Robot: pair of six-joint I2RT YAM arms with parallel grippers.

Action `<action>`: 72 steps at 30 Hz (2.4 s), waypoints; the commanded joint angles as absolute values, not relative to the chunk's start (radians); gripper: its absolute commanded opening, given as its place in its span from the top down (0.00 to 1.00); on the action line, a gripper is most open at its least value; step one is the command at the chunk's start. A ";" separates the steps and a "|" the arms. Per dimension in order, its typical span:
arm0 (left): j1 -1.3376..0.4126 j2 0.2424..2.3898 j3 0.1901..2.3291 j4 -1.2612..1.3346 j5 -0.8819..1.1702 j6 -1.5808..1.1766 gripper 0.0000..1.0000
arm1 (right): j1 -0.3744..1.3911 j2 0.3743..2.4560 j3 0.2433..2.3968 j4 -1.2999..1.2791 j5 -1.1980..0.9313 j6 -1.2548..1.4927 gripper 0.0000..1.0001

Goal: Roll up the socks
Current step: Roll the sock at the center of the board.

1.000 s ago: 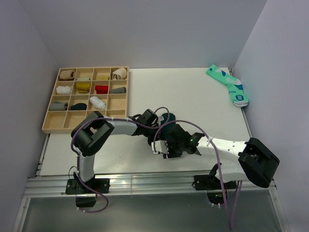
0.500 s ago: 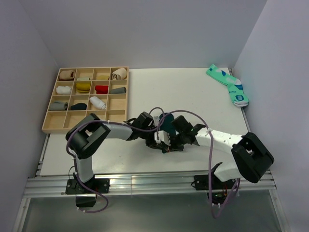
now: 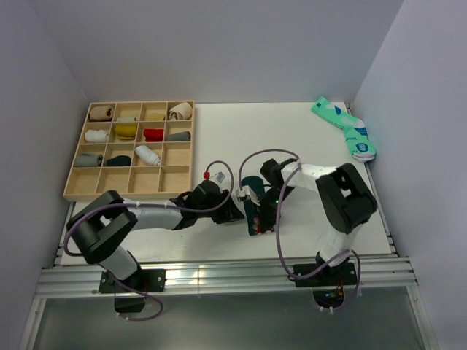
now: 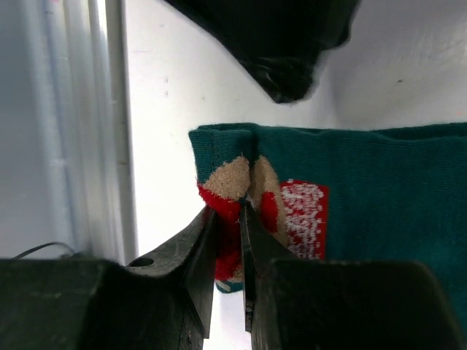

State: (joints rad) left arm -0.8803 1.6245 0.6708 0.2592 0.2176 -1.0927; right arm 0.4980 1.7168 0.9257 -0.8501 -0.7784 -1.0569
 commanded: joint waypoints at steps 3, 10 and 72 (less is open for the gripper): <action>-0.955 1.514 0.591 0.517 0.031 -0.980 0.64 | 0.442 1.906 1.064 -1.127 -0.899 -1.175 0.82; -0.985 1.566 0.529 0.785 0.107 -0.803 0.64 | 0.402 2.048 1.193 -1.210 -0.920 -1.123 0.82; -1.017 1.803 0.681 0.419 0.173 -0.905 1.00 | 0.289 1.744 1.126 -0.904 -0.782 -0.759 0.52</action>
